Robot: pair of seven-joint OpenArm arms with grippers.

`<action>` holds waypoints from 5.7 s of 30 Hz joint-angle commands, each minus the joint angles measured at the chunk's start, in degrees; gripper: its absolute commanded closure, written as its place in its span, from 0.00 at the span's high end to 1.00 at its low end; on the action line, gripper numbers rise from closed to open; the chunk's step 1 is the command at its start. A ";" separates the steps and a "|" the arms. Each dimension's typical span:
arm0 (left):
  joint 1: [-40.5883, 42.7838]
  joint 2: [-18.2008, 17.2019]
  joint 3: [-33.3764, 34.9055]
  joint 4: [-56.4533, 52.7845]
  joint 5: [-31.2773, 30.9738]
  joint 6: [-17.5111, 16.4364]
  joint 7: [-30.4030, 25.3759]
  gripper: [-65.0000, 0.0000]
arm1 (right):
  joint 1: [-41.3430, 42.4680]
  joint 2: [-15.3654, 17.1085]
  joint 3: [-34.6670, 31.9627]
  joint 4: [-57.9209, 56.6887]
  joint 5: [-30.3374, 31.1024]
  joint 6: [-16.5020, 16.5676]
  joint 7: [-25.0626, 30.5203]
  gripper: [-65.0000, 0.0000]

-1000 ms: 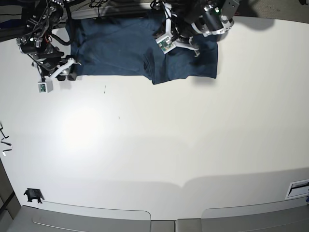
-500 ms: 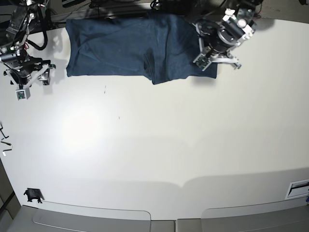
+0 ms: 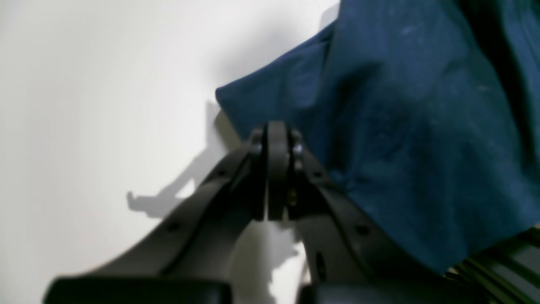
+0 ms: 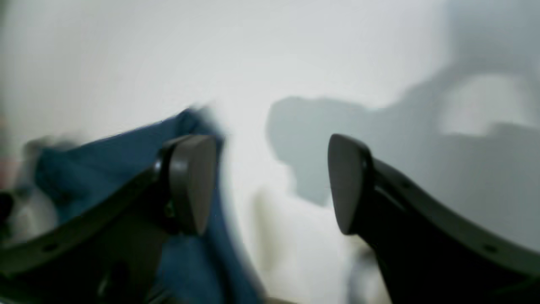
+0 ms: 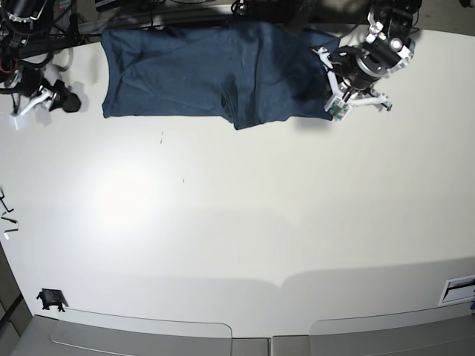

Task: Fold the T-shirt properly
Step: 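Grasp the folded end beside the right gripper and lift it, then fold the held end over onto the shirt bundle with the right gripper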

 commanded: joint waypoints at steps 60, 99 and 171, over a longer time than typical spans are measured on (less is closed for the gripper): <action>-0.11 -0.35 -0.07 1.11 -0.48 0.02 -1.55 0.00 | -1.90 -11.04 -1.75 -4.09 2.38 2.81 -4.89 0.55; 5.64 -0.37 -19.67 1.11 -5.88 2.71 1.51 0.00 | -2.05 -23.58 -1.86 28.61 14.78 2.81 -4.89 0.00; 7.04 -0.37 -22.18 1.07 -7.37 1.68 1.53 0.00 | 4.59 -44.22 -43.54 53.05 -34.71 1.36 2.62 0.00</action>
